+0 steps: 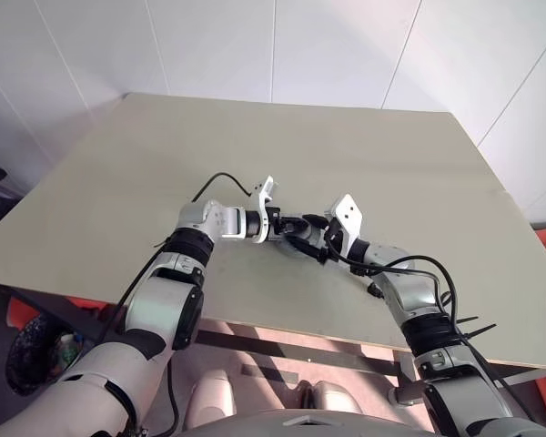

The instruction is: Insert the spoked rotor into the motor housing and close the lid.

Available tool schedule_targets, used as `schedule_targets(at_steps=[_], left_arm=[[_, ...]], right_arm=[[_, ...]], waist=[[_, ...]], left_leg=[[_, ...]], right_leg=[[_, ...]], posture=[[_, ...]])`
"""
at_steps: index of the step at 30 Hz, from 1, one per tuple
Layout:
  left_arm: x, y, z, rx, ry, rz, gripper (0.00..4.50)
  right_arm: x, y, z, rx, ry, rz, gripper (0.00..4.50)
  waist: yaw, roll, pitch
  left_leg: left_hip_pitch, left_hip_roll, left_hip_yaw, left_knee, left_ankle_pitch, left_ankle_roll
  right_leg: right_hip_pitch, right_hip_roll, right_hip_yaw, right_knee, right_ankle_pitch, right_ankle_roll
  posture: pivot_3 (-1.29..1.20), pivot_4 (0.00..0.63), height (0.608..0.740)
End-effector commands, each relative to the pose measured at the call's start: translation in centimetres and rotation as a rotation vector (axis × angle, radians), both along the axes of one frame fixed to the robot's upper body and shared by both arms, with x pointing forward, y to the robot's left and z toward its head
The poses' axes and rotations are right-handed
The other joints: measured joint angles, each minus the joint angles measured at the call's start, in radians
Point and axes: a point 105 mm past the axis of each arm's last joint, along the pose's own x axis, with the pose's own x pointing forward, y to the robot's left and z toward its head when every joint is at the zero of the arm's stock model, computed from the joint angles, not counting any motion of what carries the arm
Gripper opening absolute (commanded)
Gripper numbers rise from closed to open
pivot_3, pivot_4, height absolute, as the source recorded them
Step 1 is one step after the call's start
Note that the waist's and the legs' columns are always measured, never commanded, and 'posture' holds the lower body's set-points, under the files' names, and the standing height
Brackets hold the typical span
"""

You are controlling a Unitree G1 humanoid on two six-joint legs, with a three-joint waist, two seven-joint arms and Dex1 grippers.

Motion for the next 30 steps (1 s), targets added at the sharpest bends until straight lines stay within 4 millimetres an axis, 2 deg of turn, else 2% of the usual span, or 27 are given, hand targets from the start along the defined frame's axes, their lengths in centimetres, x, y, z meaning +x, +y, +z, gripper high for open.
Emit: schedule_targets(at_steps=[1,5,9,18,22,24,30], left_arm=[[0.0,0.8,-0.9,0.049,0.02,0.021,0.04],[0.1,1.1,-1.0,0.051,0.026,0.034,0.04],[0.4,1.2,-1.0,0.07,0.011,0.051,0.0],[0.1,0.9,-0.7,0.064,0.003,0.034,0.0],[0.1,1.0,-0.7,0.061,0.002,0.038,0.0],[0.2,1.1,-0.6,0.061,0.0,0.038,0.0],[0.1,1.2,-0.3,0.054,0.0,0.028,0.0]], right_arm=[[0.8,-2.1,-0.7,-0.034,0.028,-0.105,3.08],[1.0,-2.1,-0.6,-0.023,0.036,-0.105,3.08],[1.0,-2.0,-0.3,-0.005,0.046,-0.098,4.45],[0.0,-0.9,0.8,0.026,0.04,-0.029,4.48],[-0.3,-0.4,3.0,0.117,0.041,0.005,4.48],[-0.4,-0.3,5.3,0.204,0.035,0.022,4.48],[-0.3,-1.1,9.5,0.333,0.005,0.023,4.48]], waist=[[0.0,0.0,0.0],[0.0,0.0,0.0],[-0.001,-0.001,0.0],[-0.003,-0.001,0.0],[-0.002,0.0,0.0],[-0.002,0.0,0.0],[-0.002,0.0,0.0]], left_leg=[[0.0,0.0,0.0,0.0,0.0,0.0],[0.0,0.0,0.0,-0.003,0.0,0.0],[0.002,0.0,0.001,-0.011,0.003,0.0],[0.001,0.001,0.001,-0.013,0.005,0.002],[-0.001,0.001,0.001,-0.015,0.005,0.003],[-0.003,0.001,0.001,-0.018,0.005,0.004],[-0.005,0.001,0.002,-0.019,0.006,0.008]], right_leg=[[0.0,0.0,0.0,0.0,0.0,0.0],[0.0,-0.001,0.0,-0.002,0.0,0.0],[0.0,-0.004,0.0,-0.004,0.0,0.001],[-0.001,-0.004,-0.001,-0.005,0.0,0.0],[-0.001,-0.004,-0.002,-0.01,0.003,-0.005],[-0.001,-0.003,-0.003,-0.014,0.003,-0.006],[-0.003,-0.003,-0.004,-0.016,0.003,-0.005]], posture=[[0.0,0.0,0.74],[0.0,0.0,0.74],[0.0,0.0,0.74],[0.0,0.0,0.74],[0.0,0.0,0.74],[0.0,0.0,0.74],[0.0,0.0,0.74]])
